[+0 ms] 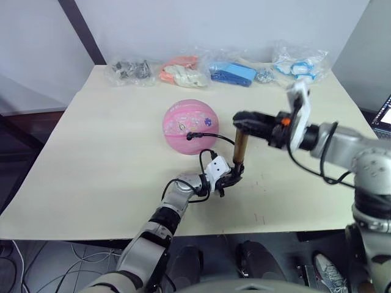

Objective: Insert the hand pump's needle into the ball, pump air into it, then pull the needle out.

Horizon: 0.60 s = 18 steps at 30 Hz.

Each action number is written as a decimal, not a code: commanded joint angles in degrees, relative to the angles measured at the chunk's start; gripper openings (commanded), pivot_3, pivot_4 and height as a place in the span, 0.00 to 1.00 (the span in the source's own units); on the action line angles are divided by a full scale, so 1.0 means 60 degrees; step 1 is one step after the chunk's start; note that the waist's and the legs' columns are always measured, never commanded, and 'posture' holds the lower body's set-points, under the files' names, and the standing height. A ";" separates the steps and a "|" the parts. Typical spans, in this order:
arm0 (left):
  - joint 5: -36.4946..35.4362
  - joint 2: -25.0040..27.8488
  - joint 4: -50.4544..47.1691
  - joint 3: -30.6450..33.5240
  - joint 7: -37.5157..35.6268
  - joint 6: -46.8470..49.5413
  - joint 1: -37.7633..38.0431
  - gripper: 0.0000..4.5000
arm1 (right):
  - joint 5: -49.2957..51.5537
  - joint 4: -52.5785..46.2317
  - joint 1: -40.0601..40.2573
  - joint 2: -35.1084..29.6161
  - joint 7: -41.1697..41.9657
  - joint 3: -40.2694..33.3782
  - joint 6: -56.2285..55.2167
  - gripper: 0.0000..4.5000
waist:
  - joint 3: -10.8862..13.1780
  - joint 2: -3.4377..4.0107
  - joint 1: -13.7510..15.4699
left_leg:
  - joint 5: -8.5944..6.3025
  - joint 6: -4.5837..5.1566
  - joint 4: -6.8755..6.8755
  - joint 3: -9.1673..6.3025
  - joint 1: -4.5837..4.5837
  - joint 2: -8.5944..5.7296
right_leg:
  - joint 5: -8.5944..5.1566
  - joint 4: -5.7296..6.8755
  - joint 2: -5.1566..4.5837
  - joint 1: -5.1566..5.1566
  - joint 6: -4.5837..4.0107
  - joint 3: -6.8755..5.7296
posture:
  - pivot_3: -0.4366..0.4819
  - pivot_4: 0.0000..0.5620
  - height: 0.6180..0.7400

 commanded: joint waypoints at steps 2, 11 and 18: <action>0.0310 0.0279 0.0572 -0.0128 -0.0030 0.0667 0.0447 0.24 | -0.1453 0.0917 0.1085 0.0142 0.0818 0.1714 -0.0500 0.39 | -0.0010 -0.0017 -0.0014 | -0.0001 -0.0001 -0.0011 0.0006 0.0043 0.0001 | -0.0001 -0.0012 0.0001 0.0034 0.0001 0.0005 | 0.48 0.27 1.00; 0.0294 0.0316 0.0386 -0.0116 -0.0040 0.0777 0.0525 0.24 | -0.2674 0.1697 0.1567 0.0837 0.1539 0.2224 -0.1097 0.39 | -0.0059 -0.0040 -0.0046 | -0.0001 -0.0001 -0.0018 0.0004 0.0056 0.0009 | -0.0002 -0.0009 0.0011 0.0034 -0.0001 0.0008 | 0.48 0.27 1.00; 0.0296 0.0334 0.0383 -0.0122 -0.0013 0.0766 0.0612 0.24 | -0.1136 0.0531 0.0141 0.0462 0.0998 0.0089 0.0128 0.39 | -0.0027 -0.0024 -0.0038 | -0.0001 -0.0002 -0.0019 0.0004 0.0040 0.0003 | -0.0001 -0.0011 0.0003 0.0022 -0.0001 0.0011 | 0.48 0.27 1.00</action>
